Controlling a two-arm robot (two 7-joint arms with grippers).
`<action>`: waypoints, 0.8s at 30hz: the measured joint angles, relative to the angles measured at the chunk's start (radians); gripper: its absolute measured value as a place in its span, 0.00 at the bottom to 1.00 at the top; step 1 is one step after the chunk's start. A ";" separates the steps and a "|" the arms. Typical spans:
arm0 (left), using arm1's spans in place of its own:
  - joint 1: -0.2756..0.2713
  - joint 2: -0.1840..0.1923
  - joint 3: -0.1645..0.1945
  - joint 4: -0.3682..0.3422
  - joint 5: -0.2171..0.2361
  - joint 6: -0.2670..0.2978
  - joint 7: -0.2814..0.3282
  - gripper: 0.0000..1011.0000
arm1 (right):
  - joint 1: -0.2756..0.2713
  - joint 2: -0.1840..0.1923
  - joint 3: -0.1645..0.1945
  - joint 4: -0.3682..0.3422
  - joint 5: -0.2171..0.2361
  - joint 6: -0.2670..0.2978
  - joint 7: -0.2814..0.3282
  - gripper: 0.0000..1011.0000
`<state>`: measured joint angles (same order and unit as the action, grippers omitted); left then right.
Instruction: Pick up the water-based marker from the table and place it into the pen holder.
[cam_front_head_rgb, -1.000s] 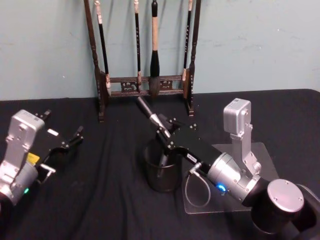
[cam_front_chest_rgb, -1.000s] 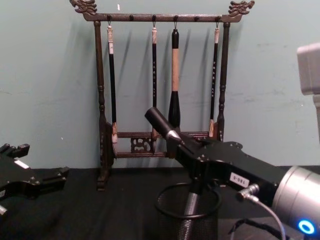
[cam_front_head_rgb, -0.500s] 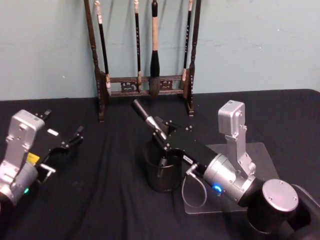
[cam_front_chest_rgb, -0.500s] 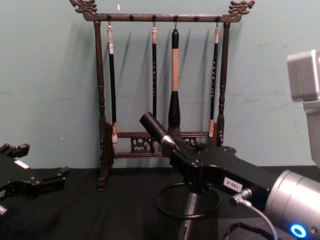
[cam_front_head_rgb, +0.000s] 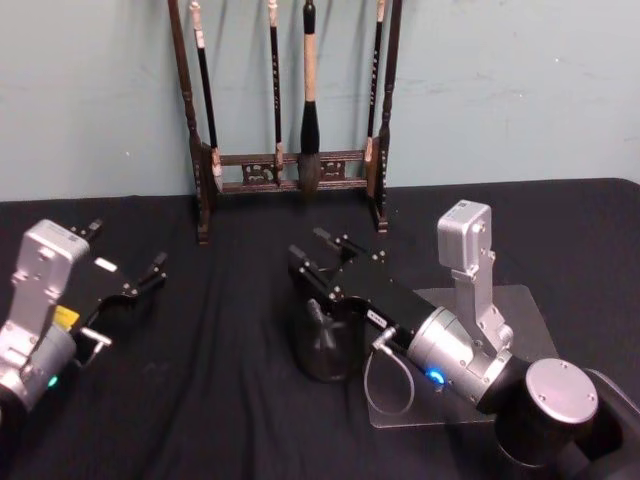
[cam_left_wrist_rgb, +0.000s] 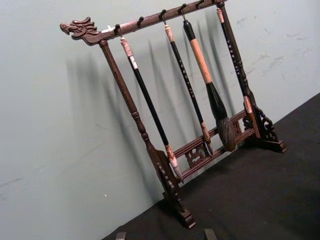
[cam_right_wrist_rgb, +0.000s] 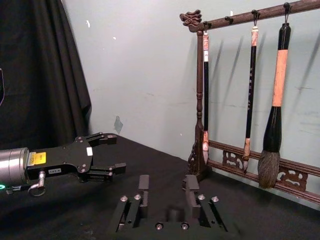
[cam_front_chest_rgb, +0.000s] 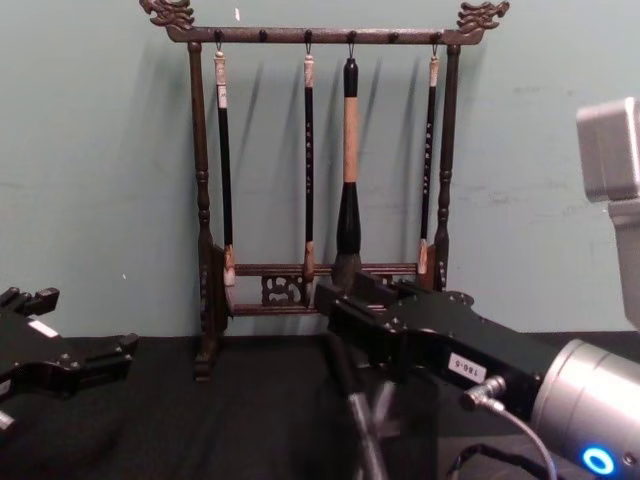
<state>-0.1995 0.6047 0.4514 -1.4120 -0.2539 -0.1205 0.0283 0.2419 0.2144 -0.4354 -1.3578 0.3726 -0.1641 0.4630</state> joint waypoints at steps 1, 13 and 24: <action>0.000 0.000 0.000 0.000 0.000 0.000 0.000 1.00 | 0.000 0.000 0.000 0.000 0.000 0.000 0.000 0.45; 0.000 0.000 0.000 0.000 0.000 0.000 0.000 1.00 | -0.001 0.001 0.001 -0.002 0.000 0.001 0.000 0.82; 0.000 0.000 0.000 0.000 0.000 0.000 0.000 1.00 | -0.001 0.001 0.001 -0.002 0.000 0.001 0.000 0.99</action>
<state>-0.1995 0.6047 0.4514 -1.4119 -0.2539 -0.1205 0.0283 0.2405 0.2153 -0.4347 -1.3602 0.3722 -0.1627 0.4628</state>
